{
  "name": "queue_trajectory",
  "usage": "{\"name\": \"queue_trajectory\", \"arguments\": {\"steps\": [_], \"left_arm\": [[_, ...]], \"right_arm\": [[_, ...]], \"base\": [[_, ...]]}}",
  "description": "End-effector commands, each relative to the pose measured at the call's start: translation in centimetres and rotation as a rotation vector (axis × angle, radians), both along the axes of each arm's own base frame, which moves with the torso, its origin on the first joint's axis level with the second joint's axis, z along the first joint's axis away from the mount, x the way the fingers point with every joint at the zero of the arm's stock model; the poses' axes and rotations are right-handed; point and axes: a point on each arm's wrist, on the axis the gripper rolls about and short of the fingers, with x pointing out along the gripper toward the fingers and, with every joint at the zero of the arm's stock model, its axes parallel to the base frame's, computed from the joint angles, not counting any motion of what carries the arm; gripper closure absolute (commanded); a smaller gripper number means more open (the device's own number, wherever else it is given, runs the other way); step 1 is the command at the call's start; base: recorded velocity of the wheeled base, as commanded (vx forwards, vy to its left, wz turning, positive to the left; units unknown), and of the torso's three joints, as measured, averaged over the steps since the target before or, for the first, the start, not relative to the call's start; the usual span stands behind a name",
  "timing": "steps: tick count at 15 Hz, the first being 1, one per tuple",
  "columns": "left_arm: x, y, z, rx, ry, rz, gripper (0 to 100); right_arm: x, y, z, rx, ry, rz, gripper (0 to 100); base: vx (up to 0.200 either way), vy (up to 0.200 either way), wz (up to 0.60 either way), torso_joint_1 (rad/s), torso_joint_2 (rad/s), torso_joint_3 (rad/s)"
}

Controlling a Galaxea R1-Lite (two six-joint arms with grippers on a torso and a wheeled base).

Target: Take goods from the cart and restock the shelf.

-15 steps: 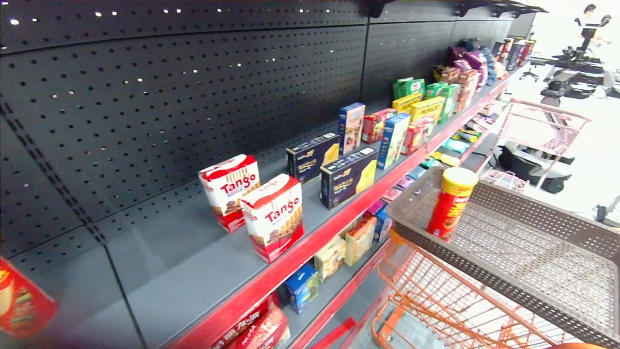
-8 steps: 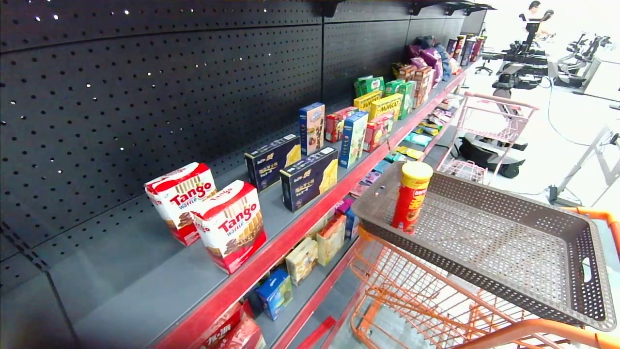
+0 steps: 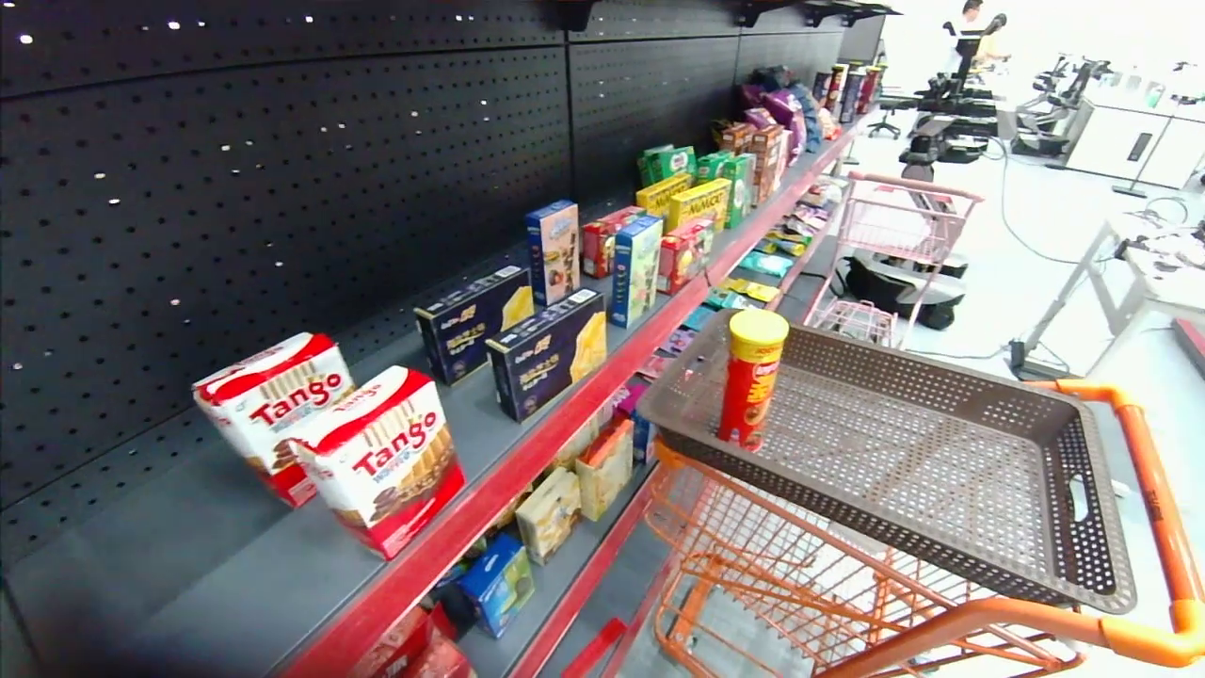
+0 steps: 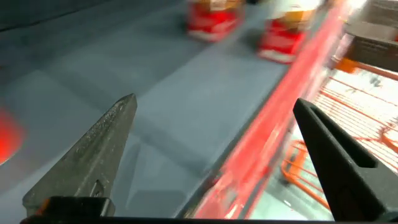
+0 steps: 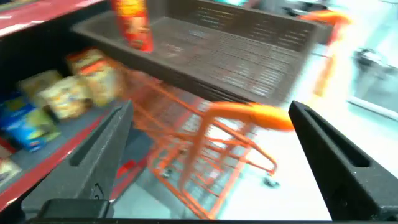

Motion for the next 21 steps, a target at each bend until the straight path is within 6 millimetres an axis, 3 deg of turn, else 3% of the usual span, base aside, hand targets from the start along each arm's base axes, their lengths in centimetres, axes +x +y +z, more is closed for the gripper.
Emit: {"name": "queue_trajectory", "arguments": {"steps": [1, 21], "left_arm": [[0.01, 0.00, 0.01, -0.001, 0.000, 0.002, 0], [0.01, 0.00, 0.01, -0.001, 0.000, 0.004, 0]], "right_arm": [[0.01, 0.00, 0.00, -0.001, 0.002, 0.002, 0], [0.01, 0.00, 0.00, 0.001, 0.002, 0.002, 0]], "base": [[0.000, 0.000, 0.00, 0.000, 0.00, 0.000], [0.000, 0.000, 0.06, 0.000, 0.00, 0.000]]}}
